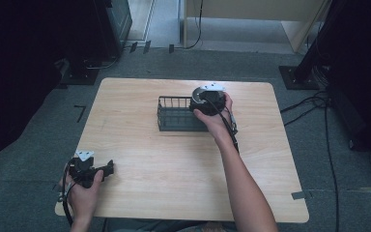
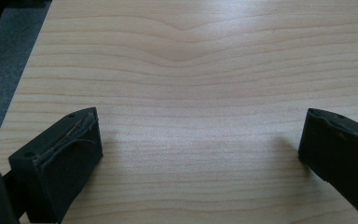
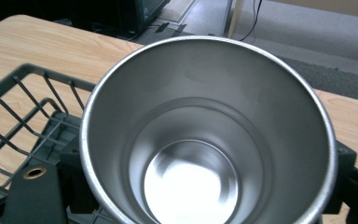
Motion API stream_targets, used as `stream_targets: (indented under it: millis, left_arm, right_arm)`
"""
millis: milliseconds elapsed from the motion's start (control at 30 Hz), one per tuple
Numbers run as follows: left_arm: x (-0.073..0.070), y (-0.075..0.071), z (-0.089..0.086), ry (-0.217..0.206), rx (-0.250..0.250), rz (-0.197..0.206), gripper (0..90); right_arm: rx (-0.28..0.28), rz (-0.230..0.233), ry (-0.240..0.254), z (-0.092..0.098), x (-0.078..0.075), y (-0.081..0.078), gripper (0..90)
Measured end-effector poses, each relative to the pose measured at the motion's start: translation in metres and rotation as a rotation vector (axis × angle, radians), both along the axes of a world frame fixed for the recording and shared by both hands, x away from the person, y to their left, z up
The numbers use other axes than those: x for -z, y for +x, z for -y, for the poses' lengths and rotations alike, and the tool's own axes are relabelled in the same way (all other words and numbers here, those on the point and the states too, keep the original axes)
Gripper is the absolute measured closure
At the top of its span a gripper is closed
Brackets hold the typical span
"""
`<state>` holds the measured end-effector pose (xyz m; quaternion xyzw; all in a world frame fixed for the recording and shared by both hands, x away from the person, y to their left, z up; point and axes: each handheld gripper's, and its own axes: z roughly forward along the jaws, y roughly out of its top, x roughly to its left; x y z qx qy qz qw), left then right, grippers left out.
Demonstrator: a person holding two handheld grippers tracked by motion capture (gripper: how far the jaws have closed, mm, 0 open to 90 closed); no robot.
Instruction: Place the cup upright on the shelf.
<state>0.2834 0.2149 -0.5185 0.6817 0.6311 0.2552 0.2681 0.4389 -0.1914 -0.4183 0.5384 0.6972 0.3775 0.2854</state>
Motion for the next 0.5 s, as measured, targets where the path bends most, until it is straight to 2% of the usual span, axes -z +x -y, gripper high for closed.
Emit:
stream_targets:
  millis: [500]
  left_arm:
    - [0.000, 0.000, 0.000, 0.001, 0.002, -0.001, 0.0]
  right_arm:
    - [0.007, -0.056, -0.010, 0.000, 0.021, 0.002, 18.2]
